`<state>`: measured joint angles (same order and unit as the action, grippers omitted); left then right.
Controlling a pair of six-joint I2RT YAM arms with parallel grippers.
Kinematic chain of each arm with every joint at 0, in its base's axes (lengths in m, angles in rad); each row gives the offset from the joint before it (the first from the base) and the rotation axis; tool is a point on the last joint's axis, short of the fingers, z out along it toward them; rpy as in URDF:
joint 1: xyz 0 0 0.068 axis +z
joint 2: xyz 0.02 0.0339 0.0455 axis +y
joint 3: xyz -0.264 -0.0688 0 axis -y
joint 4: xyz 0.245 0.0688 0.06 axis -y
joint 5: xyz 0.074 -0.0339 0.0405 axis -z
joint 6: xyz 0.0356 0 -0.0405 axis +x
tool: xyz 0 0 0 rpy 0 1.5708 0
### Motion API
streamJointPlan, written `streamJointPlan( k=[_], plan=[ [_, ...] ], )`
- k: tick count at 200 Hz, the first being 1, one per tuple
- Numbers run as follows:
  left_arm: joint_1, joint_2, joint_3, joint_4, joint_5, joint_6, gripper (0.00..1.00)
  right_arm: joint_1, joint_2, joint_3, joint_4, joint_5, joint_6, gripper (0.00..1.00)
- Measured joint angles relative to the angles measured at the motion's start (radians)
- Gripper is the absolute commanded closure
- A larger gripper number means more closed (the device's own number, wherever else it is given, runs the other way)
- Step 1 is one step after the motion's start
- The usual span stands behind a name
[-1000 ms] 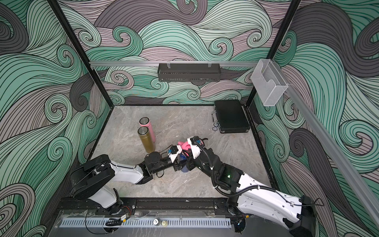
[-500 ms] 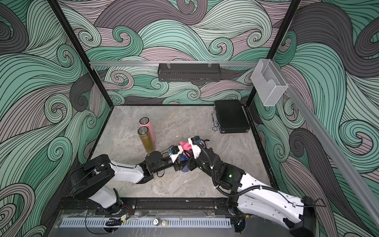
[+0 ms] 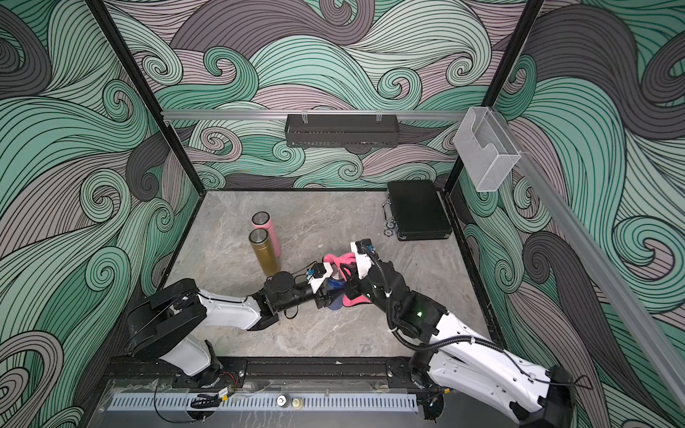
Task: Wipe the surface of the thermos
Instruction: Wipe the dirt from the surface of the thermos.
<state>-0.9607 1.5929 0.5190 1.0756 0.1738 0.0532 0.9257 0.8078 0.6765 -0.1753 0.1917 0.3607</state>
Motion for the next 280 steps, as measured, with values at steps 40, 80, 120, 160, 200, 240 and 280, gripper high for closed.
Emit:
streamJointPlan(
  k=[40,80,120,160,200,240,280],
  plan=[
    [0.003,0.000,0.002,-0.006,0.003,-0.010,1.00,0.048,0.045,0.019,0.011,0.032,-0.001,1.00],
    [0.008,0.006,0.007,-0.001,0.003,-0.028,1.00,-0.003,0.067,0.023,0.034,0.016,0.010,1.00],
    [0.005,0.020,0.029,-0.012,0.022,-0.014,1.00,-0.051,-0.002,-0.027,0.047,-0.026,0.030,1.00],
    [0.005,0.020,0.036,-0.026,0.045,0.010,1.00,0.015,-0.029,-0.025,0.012,-0.001,0.032,1.00],
    [0.011,0.024,0.036,-0.021,0.035,-0.003,1.00,0.044,0.067,0.044,-0.007,0.045,0.029,1.00],
    [0.009,0.029,0.036,-0.008,0.038,0.003,1.00,-0.016,0.012,0.016,-0.024,0.039,0.040,1.00],
    [0.003,0.016,0.035,-0.028,0.043,0.027,1.00,0.016,-0.050,-0.006,-0.064,0.045,0.043,1.00]
  ],
)
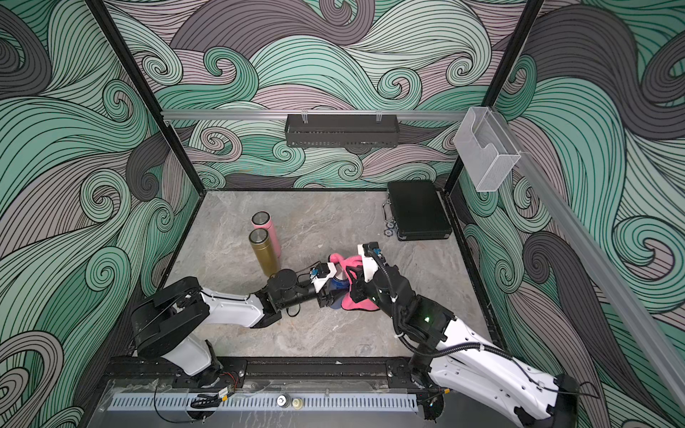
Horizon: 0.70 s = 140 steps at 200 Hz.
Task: Wipe the surface of the thermos
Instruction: Wipe the dirt from the surface of the thermos.
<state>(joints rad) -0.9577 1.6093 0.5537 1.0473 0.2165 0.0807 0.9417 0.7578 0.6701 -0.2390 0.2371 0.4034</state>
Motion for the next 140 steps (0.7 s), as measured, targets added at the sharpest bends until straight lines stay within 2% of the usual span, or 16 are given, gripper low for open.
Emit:
streamJointPlan(
  k=[25,62,111,140],
  plan=[
    [0.001,-0.003,-0.002,-0.004,0.003,-0.001,1.00,0.058,0.053,0.038,-0.013,0.029,-0.006,1.00],
    [0.003,-0.008,-0.019,0.014,-0.016,-0.026,1.00,0.072,0.121,0.069,0.012,0.045,-0.009,1.00],
    [0.002,-0.010,-0.022,0.015,-0.023,-0.027,1.00,0.049,0.068,0.031,0.019,0.031,-0.009,1.00],
    [-0.002,-0.010,-0.027,0.027,-0.027,-0.017,1.00,0.093,0.047,0.026,0.003,0.037,-0.011,1.00]
  ],
)
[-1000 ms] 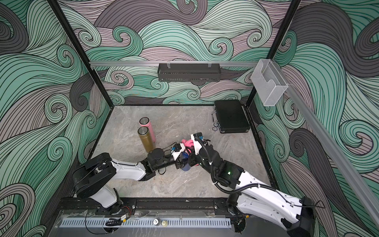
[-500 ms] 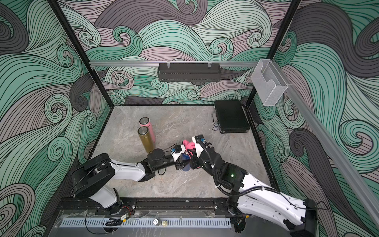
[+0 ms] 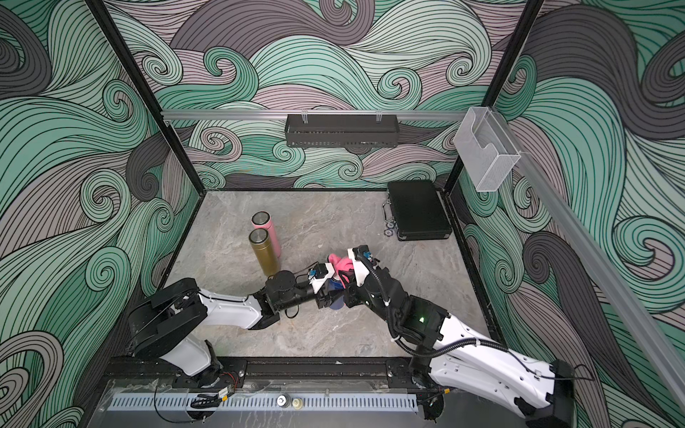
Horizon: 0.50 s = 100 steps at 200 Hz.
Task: Wipe the surface of the thermos
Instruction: Wipe the dirt from the surface of the thermos.
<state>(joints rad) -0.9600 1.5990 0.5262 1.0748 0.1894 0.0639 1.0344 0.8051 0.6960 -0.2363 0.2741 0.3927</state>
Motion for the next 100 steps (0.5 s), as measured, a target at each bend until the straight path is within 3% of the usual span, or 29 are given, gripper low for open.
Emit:
streamJointPlan(
  k=[46,100],
  plan=[
    [0.004,0.000,-0.014,0.020,-0.014,-0.031,1.00,0.026,0.093,0.036,0.040,0.047,0.000,1.00],
    [0.004,0.000,-0.014,0.021,-0.029,-0.029,1.00,-0.092,0.064,0.023,0.037,-0.055,0.008,1.00]
  ],
)
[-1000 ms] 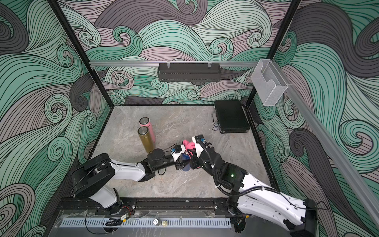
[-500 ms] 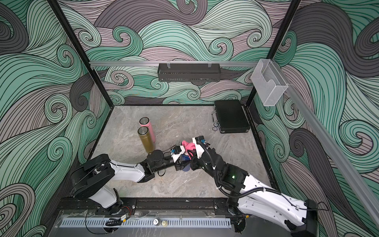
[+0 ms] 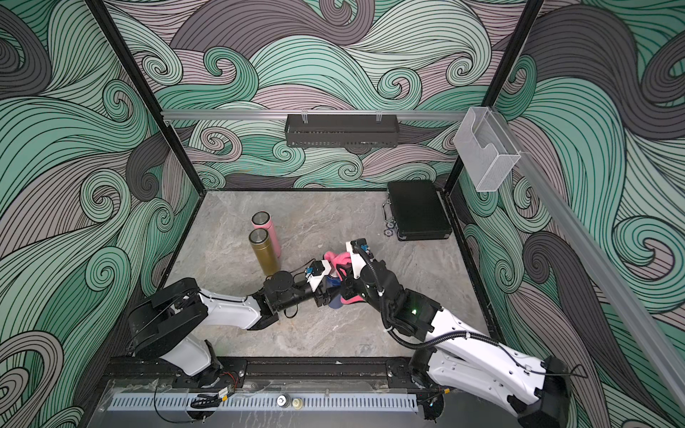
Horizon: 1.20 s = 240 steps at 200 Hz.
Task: Wipe the surface of the thermos
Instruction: Wipe the dirt from the surface of the thermos.
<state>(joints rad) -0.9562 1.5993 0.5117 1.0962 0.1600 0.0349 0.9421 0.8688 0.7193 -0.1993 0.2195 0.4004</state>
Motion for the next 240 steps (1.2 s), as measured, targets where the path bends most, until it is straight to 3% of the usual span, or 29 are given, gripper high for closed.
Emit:
streamJointPlan(
  k=[59,106,140,170,198,240],
  plan=[
    [0.001,-0.007,-0.002,-0.008,0.002,0.002,1.00,0.095,0.079,0.067,-0.036,0.046,-0.007,1.00],
    [0.006,-0.015,-0.002,-0.021,-0.023,-0.001,1.00,-0.020,0.133,0.098,-0.018,-0.022,-0.015,1.00],
    [0.004,-0.020,-0.002,-0.029,-0.020,0.012,1.00,-0.038,0.077,0.060,-0.018,-0.022,0.001,1.00],
    [0.000,-0.020,-0.005,-0.023,-0.010,0.030,1.00,0.031,0.016,0.040,-0.063,0.017,0.010,1.00],
    [0.000,-0.026,-0.013,-0.020,-0.006,0.028,1.00,0.104,0.053,0.072,-0.087,0.054,0.009,1.00],
    [0.010,-0.031,-0.018,-0.022,-0.021,0.000,1.00,0.080,0.144,0.130,-0.085,0.072,0.003,1.00]
  ],
)
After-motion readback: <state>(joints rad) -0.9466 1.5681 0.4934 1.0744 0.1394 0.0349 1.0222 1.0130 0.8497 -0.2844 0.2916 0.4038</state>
